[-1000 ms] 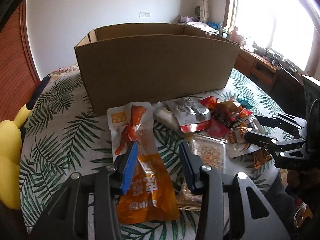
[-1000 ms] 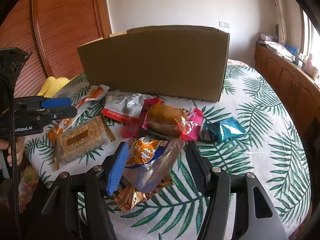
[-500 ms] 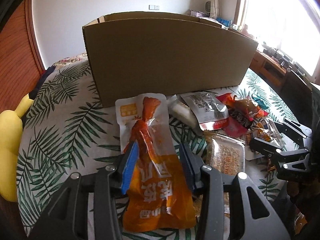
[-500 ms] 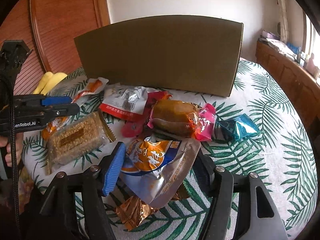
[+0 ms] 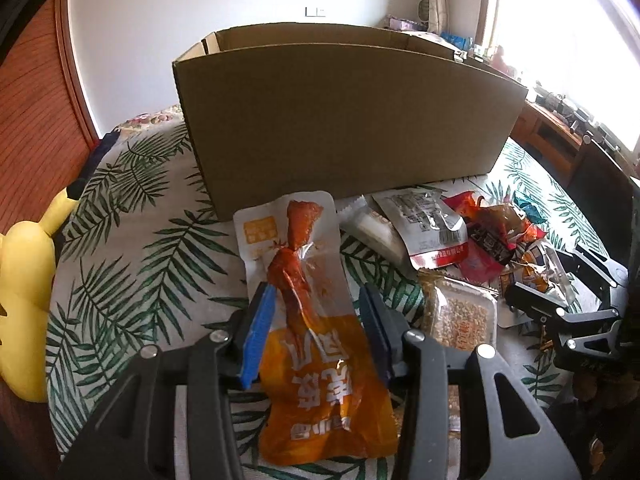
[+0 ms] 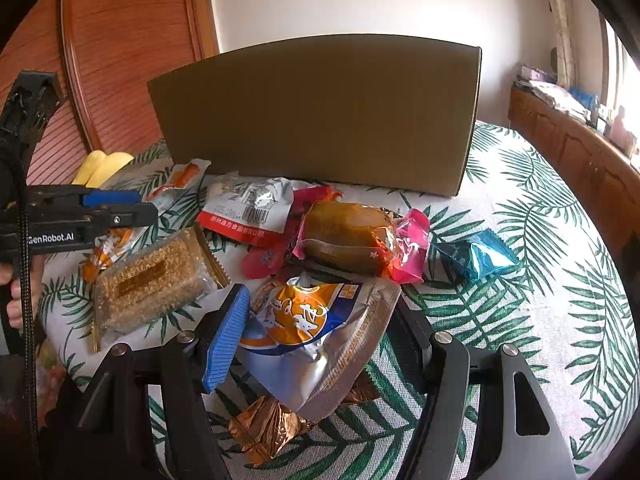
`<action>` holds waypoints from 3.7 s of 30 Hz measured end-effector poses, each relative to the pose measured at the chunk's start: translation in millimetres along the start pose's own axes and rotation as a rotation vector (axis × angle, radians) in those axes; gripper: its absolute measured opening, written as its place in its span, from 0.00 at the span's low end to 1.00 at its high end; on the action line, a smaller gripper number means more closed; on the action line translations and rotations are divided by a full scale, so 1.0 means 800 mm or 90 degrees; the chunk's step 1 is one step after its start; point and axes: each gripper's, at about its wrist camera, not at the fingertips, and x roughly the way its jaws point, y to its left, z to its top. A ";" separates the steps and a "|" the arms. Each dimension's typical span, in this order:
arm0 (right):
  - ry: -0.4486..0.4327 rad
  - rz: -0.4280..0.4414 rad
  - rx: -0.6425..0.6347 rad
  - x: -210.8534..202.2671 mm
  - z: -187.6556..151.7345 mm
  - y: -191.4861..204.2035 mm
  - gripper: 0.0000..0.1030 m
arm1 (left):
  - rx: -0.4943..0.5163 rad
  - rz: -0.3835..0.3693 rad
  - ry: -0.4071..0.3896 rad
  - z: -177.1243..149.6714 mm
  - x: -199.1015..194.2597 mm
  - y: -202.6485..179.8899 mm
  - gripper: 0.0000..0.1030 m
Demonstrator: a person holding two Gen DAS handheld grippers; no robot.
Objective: Organize snacks
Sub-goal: 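Grasp orange chicken-feet packet with left tool while right tool grasps orange-blue bag, then carry both packets into the cardboard box and open both tools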
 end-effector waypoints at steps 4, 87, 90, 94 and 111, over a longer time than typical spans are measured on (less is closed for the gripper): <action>0.000 0.003 0.000 0.000 0.000 -0.003 0.66 | -0.003 0.006 -0.002 0.003 -0.002 0.004 0.42; -0.130 0.033 -0.022 -0.090 0.124 -0.017 0.19 | -0.025 -0.053 -0.147 0.095 -0.116 0.007 0.44; -0.133 0.033 -0.022 -0.088 0.136 -0.018 0.19 | -0.030 -0.050 -0.147 0.105 -0.112 0.011 0.44; -0.135 0.034 -0.023 -0.085 0.154 -0.019 0.19 | -0.033 -0.042 -0.147 0.117 -0.105 0.014 0.44; -0.102 0.024 -0.002 -0.042 0.211 -0.024 0.19 | -0.040 -0.006 -0.134 0.171 -0.064 0.017 0.44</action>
